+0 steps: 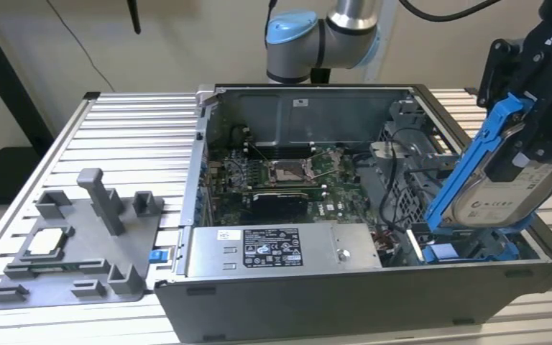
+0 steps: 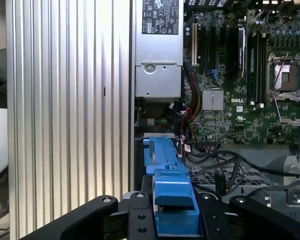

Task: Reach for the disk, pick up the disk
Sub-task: 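Pick up the disk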

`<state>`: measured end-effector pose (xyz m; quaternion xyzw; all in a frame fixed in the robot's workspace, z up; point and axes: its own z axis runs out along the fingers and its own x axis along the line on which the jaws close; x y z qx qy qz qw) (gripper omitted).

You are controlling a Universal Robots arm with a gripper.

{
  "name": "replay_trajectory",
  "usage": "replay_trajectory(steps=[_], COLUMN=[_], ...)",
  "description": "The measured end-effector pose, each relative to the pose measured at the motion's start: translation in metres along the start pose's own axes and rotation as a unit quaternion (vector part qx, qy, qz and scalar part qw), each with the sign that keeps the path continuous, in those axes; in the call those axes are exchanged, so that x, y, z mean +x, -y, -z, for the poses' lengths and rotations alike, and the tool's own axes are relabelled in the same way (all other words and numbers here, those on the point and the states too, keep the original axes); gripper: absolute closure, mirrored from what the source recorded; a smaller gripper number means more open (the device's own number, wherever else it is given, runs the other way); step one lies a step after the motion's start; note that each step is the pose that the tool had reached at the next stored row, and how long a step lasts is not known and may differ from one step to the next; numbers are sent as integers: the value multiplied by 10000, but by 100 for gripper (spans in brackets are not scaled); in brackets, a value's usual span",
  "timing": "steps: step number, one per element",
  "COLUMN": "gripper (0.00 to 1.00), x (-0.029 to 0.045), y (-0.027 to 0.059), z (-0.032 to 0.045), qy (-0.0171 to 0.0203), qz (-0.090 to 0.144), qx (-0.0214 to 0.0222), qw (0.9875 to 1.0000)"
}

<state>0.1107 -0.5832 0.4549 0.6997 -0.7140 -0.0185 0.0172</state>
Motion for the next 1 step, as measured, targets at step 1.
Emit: replay_trajectory(steps=[1], gripper=[100], x=[0], y=[0], z=[0], qy=[0], qz=[0], qx=[0], qw=[10000])
